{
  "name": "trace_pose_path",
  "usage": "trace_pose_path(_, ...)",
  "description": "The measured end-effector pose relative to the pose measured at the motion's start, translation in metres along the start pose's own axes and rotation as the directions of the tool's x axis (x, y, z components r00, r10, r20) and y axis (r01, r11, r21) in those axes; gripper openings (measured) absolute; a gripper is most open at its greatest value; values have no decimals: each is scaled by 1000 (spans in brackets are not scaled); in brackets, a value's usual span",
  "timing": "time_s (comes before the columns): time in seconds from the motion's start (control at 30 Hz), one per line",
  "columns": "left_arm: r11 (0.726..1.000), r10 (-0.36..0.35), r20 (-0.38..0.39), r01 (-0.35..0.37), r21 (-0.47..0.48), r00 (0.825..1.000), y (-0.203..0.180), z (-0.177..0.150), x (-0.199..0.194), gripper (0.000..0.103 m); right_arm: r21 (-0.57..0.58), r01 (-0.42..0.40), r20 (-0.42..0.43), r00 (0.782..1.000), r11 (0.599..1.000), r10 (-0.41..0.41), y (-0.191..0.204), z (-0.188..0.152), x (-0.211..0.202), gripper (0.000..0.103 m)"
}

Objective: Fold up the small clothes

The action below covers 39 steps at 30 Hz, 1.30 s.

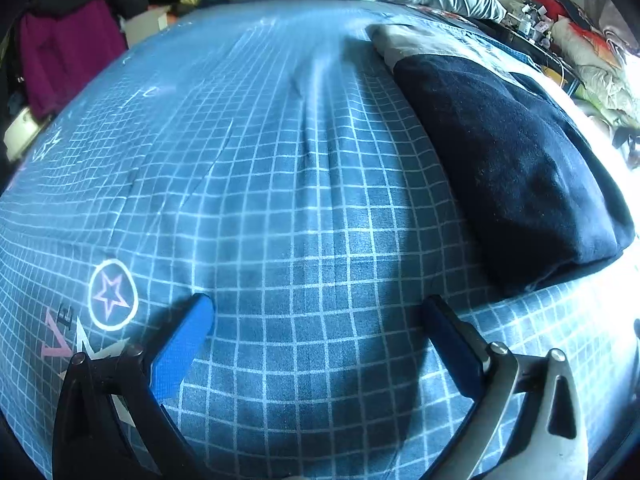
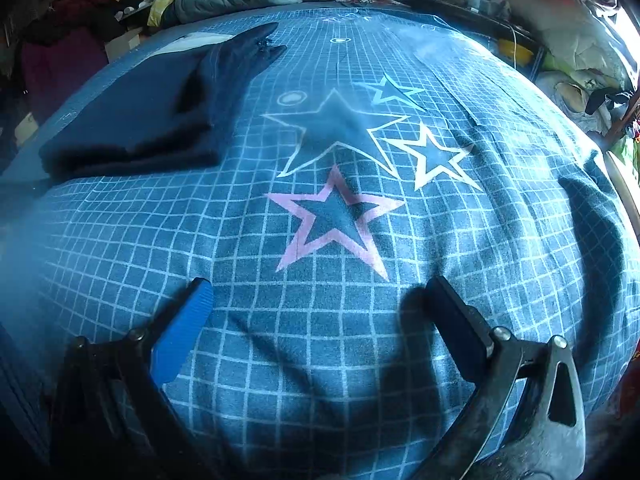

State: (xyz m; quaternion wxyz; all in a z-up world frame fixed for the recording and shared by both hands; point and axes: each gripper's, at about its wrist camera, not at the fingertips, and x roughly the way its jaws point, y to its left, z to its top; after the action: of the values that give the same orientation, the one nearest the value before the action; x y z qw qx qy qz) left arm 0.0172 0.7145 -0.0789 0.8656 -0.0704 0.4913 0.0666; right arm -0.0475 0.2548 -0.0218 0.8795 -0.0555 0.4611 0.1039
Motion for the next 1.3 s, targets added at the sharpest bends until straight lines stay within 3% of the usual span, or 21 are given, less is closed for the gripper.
trace_pose_path(1.3, 1000, -16, 22, 16, -10, 1000, 4, -5, -4, 103, -6, 6, 4, 1000, 1000, -6, 1, -1, 0, 103)
